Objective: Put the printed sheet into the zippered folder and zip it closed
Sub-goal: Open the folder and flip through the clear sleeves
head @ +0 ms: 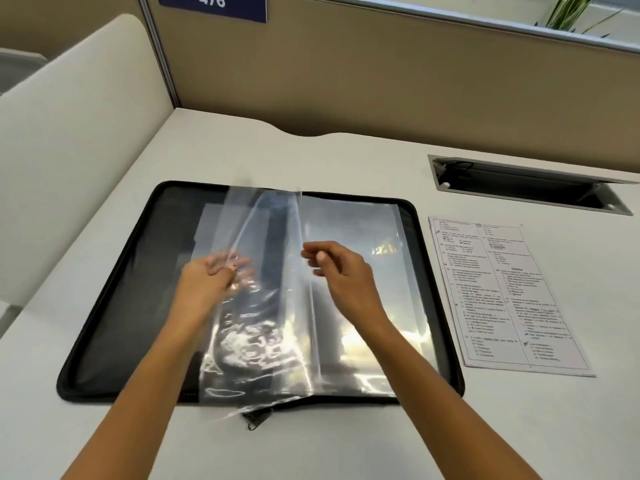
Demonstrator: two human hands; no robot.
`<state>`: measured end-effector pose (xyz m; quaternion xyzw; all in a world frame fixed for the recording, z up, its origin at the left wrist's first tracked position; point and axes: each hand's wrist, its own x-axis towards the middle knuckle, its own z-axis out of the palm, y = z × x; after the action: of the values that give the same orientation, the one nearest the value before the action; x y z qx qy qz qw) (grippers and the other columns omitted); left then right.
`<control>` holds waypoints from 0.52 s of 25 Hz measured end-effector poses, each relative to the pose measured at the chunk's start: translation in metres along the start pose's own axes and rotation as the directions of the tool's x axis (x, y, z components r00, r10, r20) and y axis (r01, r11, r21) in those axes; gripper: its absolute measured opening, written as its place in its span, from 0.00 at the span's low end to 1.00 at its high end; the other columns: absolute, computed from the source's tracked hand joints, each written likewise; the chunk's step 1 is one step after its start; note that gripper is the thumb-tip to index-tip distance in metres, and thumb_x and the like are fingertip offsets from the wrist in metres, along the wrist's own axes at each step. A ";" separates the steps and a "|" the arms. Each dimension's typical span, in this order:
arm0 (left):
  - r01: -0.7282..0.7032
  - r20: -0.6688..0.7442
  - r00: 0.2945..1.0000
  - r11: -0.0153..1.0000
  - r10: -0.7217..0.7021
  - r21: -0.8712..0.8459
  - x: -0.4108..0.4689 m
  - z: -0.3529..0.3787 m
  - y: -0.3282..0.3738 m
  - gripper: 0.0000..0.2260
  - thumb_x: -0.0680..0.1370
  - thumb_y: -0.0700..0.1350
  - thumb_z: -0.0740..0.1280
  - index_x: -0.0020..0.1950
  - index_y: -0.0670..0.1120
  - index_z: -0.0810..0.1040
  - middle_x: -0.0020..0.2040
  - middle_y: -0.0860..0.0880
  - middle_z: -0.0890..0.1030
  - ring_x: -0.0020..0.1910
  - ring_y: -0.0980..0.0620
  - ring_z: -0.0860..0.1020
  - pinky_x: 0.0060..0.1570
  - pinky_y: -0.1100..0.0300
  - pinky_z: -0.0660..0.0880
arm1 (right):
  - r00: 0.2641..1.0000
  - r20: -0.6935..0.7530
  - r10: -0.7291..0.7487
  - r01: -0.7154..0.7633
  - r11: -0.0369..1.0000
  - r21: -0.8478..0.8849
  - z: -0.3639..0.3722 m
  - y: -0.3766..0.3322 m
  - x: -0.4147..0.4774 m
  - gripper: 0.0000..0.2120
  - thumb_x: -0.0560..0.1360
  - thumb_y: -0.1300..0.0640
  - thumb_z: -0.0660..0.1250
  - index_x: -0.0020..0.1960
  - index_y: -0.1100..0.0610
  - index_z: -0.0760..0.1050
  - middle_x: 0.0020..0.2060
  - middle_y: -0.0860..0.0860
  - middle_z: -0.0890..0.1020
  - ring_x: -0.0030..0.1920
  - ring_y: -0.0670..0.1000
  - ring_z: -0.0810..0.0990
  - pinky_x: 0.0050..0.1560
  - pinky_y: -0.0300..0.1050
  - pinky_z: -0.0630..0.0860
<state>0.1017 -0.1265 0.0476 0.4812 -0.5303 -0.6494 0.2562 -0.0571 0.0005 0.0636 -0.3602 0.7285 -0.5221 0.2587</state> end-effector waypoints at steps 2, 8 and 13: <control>0.047 -0.025 0.999 0.998 -0.046 0.031 0.014 -0.020 -0.001 0.11 0.78 0.34 0.62 0.59 0.33 0.74 0.51 0.38 0.81 0.37 0.55 0.84 0.43 0.62 0.80 | 0.998 -0.064 0.001 -0.008 0.993 -0.115 -0.015 0.011 0.015 0.11 0.79 0.61 0.61 0.58 0.55 0.78 0.52 0.49 0.84 0.51 0.44 0.80 0.55 0.33 0.76; 0.014 -0.270 0.922 0.676 0.276 0.737 0.035 -0.051 0.009 0.15 0.74 0.42 0.69 0.60 0.41 0.76 0.53 0.39 0.82 0.51 0.39 0.79 0.51 0.52 0.75 | 0.986 -0.161 -0.043 -0.035 0.894 -0.447 -0.063 0.049 0.076 0.16 0.78 0.65 0.61 0.65 0.59 0.73 0.62 0.55 0.78 0.61 0.54 0.75 0.63 0.45 0.72; -0.082 -0.190 0.882 0.536 0.432 0.840 0.031 -0.025 0.002 0.34 0.74 0.45 0.70 0.74 0.38 0.58 0.73 0.36 0.63 0.71 0.36 0.63 0.69 0.41 0.63 | 0.999 -0.034 0.033 -0.047 0.687 -0.725 -0.094 0.072 0.117 0.27 0.78 0.60 0.63 0.75 0.60 0.58 0.74 0.59 0.63 0.75 0.59 0.56 0.75 0.52 0.53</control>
<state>0.1112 -0.1642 0.0394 0.5732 -0.7739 -0.1824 0.1980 -0.2172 -0.0241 0.0256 -0.4124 0.8855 -0.1894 0.1002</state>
